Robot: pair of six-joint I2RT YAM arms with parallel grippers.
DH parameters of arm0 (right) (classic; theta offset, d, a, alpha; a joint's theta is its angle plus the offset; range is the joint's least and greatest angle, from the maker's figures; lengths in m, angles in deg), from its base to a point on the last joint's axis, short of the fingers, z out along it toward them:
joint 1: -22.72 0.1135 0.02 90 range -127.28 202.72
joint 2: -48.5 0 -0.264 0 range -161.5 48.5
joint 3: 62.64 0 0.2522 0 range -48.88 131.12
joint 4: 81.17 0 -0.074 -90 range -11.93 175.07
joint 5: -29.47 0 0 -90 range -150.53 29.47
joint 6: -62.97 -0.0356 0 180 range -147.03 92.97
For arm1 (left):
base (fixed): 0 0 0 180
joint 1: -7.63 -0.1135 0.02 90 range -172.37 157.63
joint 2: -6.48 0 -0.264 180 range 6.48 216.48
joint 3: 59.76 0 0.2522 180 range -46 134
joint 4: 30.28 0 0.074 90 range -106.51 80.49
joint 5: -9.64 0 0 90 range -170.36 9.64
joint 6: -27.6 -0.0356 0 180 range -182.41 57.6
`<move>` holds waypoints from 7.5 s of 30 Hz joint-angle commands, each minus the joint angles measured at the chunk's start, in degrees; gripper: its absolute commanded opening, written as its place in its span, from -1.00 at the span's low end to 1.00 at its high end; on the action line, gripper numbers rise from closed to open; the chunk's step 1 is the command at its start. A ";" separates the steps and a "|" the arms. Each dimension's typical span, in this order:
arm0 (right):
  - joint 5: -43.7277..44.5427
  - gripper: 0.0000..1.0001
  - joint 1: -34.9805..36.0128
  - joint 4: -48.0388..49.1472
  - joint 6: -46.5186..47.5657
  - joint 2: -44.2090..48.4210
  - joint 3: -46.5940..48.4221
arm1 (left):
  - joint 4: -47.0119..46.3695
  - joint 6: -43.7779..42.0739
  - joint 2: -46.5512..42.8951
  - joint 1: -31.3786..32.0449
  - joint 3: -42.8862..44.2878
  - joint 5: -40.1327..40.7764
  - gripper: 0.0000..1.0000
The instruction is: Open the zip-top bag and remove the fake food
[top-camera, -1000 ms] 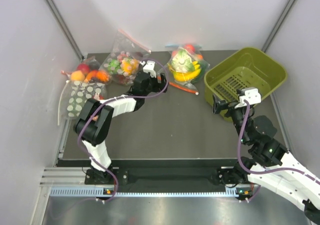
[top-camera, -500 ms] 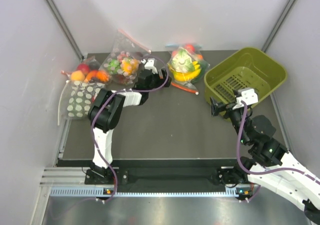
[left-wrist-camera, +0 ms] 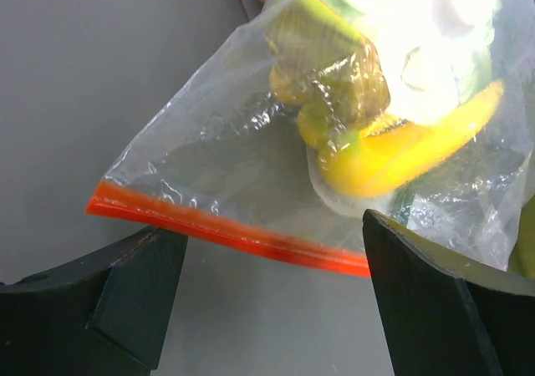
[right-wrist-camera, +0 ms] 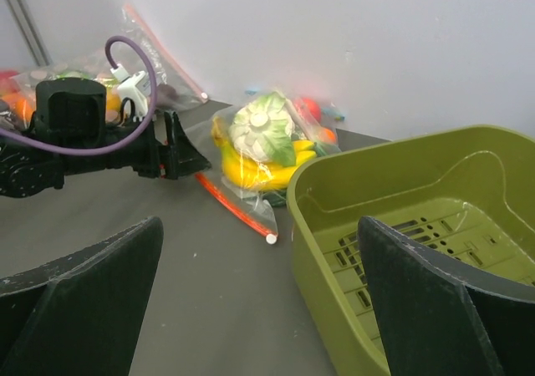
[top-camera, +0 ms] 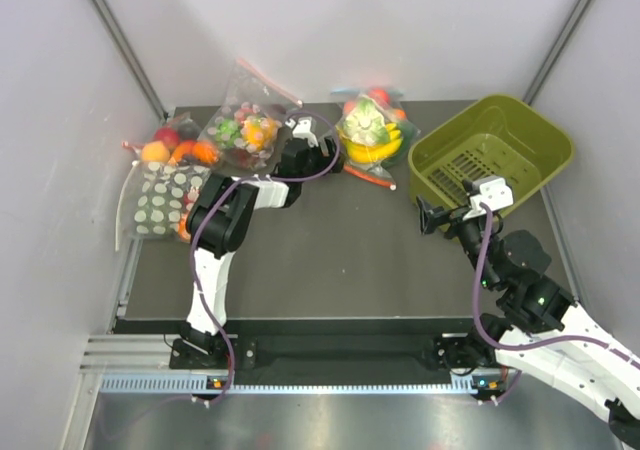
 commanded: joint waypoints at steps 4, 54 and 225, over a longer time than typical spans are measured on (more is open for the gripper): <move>-0.89 0.99 0.35 0.15 -0.04 -1.04 1.29 | -6.54 1.43 2.97 -0.23 4.26 0.53 0.47; -27.60 1.00 5.72 24.75 -10.23 -9.04 -11.71 | 10.86 15.04 -73.57 -0.67 -36.33 1.15 -1.00; -48.96 0.49 3.87 5.50 -11.03 -2.45 -8.82 | 23.69 -24.94 -78.41 27.45 -38.01 -19.85 -0.98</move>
